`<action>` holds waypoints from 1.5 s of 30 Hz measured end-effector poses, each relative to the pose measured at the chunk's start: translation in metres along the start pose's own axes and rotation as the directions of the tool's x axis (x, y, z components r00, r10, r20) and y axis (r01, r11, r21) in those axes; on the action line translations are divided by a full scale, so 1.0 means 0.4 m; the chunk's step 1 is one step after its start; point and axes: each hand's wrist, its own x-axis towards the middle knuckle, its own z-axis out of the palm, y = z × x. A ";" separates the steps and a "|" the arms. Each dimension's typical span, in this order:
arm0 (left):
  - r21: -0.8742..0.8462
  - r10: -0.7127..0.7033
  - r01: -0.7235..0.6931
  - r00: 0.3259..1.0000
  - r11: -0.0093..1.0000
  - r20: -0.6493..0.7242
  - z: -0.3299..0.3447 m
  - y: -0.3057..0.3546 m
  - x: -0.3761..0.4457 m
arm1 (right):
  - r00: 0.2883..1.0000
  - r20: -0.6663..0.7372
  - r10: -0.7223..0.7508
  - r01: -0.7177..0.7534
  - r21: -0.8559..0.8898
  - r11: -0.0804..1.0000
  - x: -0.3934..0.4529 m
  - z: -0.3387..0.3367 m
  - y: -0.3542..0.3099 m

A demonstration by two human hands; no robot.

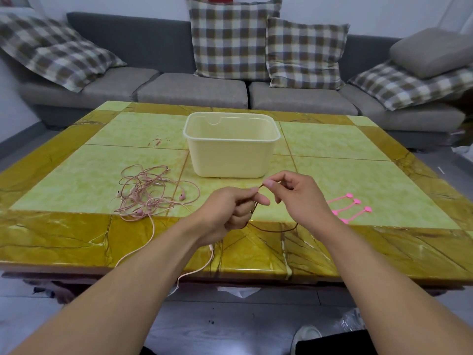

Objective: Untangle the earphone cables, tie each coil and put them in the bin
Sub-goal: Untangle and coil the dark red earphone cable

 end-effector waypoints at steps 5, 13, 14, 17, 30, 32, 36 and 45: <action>-0.246 -0.062 0.081 0.994 0.966 0.085 0.013 0.017 0.001 | 0.999 -0.007 0.053 -0.053 0.007 0.999 0.003 0.022 0.016; -0.233 -0.017 0.012 1.000 0.973 -0.020 0.011 0.002 0.014 | 0.977 -0.192 0.094 -0.091 0.026 0.996 0.007 0.021 0.013; -0.241 -0.014 0.013 1.000 0.970 -0.002 0.011 0.003 0.012 | 0.976 -0.196 0.095 -0.092 0.021 0.996 0.007 0.021 0.014; -0.312 0.026 -0.023 1.000 0.950 0.006 0.017 0.016 0.004 | 0.989 -0.100 0.108 -0.114 -0.047 0.992 0.001 0.023 0.017; 0.300 0.191 -0.122 0.959 0.946 -0.210 -0.044 -0.024 0.023 | 0.948 0.317 -0.007 0.133 -0.376 0.917 -0.046 0.013 -0.041; 0.440 0.119 -0.039 0.981 0.897 -0.155 -0.037 -0.019 0.009 | 0.955 0.295 -0.039 0.140 -0.330 0.934 -0.041 0.002 -0.045; 0.378 0.054 -0.023 0.996 0.925 -0.072 -0.018 0.003 -0.002 | 0.983 0.171 -0.067 0.117 -0.303 0.946 -0.022 -0.003 -0.023; -0.379 0.073 -0.049 0.996 0.924 0.049 -0.001 0.036 0.005 | 0.995 0.100 -0.023 0.027 -0.038 0.999 -0.001 0.040 0.003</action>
